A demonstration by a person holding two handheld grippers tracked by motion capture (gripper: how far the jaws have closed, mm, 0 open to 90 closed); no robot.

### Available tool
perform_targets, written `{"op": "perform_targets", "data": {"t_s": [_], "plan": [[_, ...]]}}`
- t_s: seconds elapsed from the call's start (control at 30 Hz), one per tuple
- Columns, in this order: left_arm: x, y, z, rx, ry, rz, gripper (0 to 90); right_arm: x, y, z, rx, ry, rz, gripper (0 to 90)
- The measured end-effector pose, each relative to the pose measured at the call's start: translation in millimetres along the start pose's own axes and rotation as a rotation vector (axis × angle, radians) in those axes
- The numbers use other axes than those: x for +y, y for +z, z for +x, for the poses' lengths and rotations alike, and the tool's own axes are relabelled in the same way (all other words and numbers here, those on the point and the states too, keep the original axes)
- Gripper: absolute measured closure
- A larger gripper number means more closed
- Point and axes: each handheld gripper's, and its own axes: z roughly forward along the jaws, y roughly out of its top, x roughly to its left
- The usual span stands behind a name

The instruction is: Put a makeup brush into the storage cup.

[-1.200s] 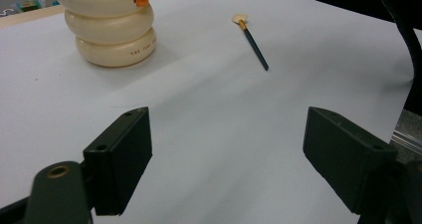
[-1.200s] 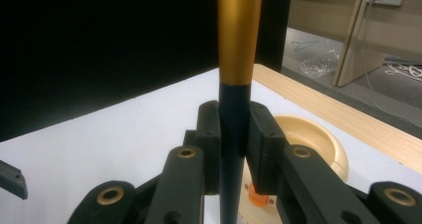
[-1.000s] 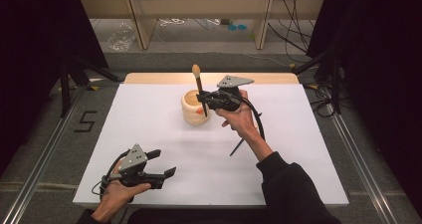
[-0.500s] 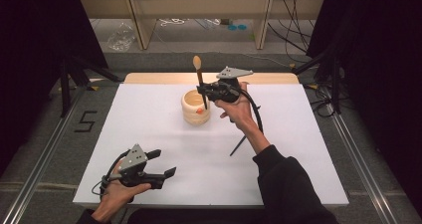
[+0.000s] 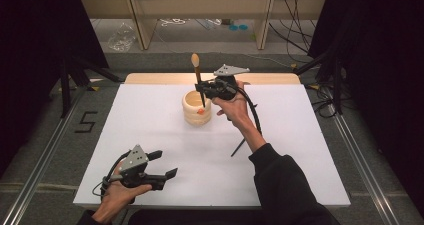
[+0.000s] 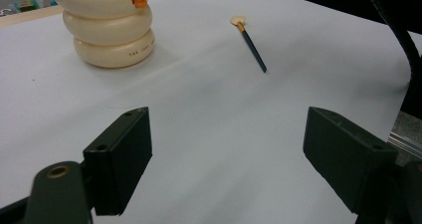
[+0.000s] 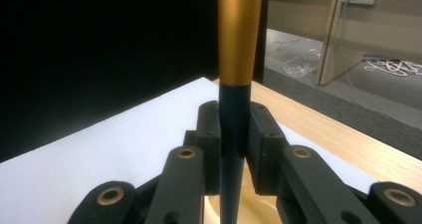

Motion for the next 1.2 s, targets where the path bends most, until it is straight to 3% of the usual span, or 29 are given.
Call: {"op": "perform_targets", "data": {"t_s": [0.23, 0.37, 0.57, 0.73, 0.87, 1.0, 1.1, 1.2], "plan": [[-0.1, 0.3, 0.2, -0.001, 0.002, 0.004, 19.1, 0.8, 6.1, -5.3, -0.018, 0.006, -0.013, 78.2], [0.1, 0.6, 1.7, -0.003, 0.024, 0.007, 19.1, 0.8, 7.9, -6.5, -0.021, 0.002, -0.006, 78.2], [-0.8, 2.1, -0.3, -0.002, -0.002, 0.01, 19.1, -0.5, 12.5, -11.1, -0.028, 0.017, -0.019, 78.2], [-0.3, 2.5, 1.2, -0.007, 0.028, 0.013, 19.1, -0.6, 16.1, -14.0, -0.033, 0.027, -0.026, 78.2], [-0.3, 2.6, 1.1, -0.008, 0.027, 0.014, 19.1, -1.2, 18.0, -16.1, -0.041, 0.045, -0.035, 78.2], [-0.5, 3.2, 1.2, -0.015, 0.026, 0.013, 19.2, 1.8, 21.0, -16.5, -0.048, 0.016, -0.042, 78.2], [-0.2, 2.5, 0.7, -0.008, 0.029, 0.018, 19.1, 5.8, 23.6, -15.2, -0.033, 0.045, -0.071, 78.2], [-0.4, 2.5, 0.9, -0.01, 0.027, 0.015, 19.1, 3.2, 25.0, -18.1, -0.042, 0.066, -0.056, 78.2]]}}
